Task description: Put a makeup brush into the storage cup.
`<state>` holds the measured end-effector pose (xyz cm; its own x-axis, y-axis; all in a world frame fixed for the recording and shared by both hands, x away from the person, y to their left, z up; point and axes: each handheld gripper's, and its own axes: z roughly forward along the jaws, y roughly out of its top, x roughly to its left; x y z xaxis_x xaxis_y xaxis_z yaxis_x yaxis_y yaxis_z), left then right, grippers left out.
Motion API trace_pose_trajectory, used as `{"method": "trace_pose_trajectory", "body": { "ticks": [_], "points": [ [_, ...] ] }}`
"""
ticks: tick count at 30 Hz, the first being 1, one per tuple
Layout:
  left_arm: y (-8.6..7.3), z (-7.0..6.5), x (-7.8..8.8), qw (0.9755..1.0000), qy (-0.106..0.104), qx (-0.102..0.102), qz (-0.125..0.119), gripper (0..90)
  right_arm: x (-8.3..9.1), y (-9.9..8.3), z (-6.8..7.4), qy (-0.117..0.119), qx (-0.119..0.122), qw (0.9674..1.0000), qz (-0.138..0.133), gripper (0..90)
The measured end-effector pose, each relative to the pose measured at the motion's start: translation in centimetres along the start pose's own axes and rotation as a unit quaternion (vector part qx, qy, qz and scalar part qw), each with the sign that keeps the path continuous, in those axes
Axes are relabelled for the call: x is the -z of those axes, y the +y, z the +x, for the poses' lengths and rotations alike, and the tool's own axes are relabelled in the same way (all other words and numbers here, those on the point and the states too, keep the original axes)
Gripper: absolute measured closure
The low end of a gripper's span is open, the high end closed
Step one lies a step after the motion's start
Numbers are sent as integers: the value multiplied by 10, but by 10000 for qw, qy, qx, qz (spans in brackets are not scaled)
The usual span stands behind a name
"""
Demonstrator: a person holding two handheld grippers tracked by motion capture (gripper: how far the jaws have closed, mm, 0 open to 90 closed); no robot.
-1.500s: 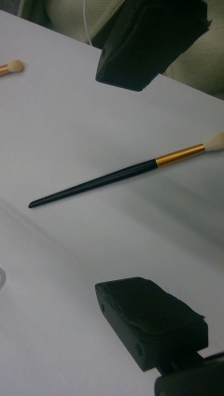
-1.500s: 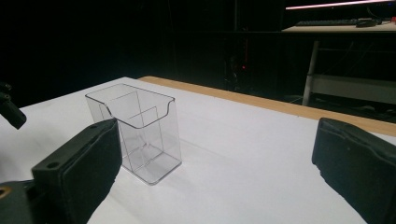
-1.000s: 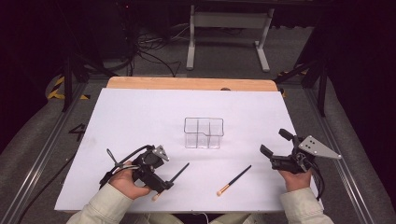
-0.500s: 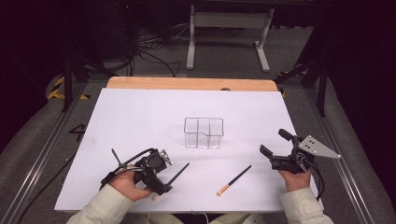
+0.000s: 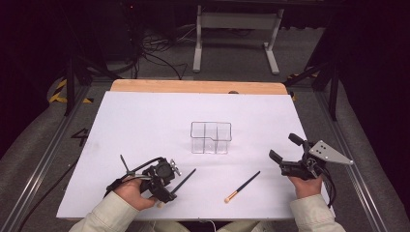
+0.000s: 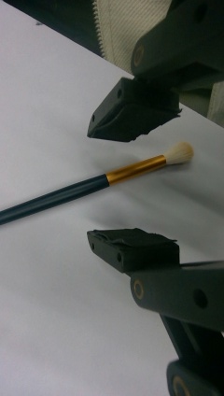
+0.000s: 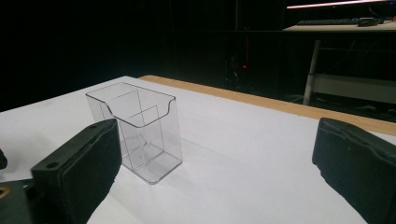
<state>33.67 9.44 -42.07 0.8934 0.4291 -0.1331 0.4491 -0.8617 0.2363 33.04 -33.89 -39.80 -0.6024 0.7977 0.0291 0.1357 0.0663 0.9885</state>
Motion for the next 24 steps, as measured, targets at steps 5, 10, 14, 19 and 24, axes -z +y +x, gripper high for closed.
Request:
{"method": "trace_pose_trajectory", "body": {
  "ticks": [5, 10, 14, 19, 24],
  "points": [
    [0, 0, -2, 9999, -81, -40, 85, 537, 0, 0, 0, 4, 1, 10000, 4, 21],
    [0, 1, -6, 9996, -208, -17, 213, 625, 0, 0, 0, 8, 0, 10000, 10, 21],
    [0, 1, -6, 9995, -209, -24, 226, 677, 0, 0, 0, 5, -8, 10000, 7, 21],
    [0, 2, -6, 9995, -162, -33, 251, 738, 0, 0, 1, 12, -4, 10000, 17, 21],
    [0, 2, -6, 9996, -81, -12, 282, 820, 0, 0, 0, 0, 2, 10000, 3, 21]
  ]
}}
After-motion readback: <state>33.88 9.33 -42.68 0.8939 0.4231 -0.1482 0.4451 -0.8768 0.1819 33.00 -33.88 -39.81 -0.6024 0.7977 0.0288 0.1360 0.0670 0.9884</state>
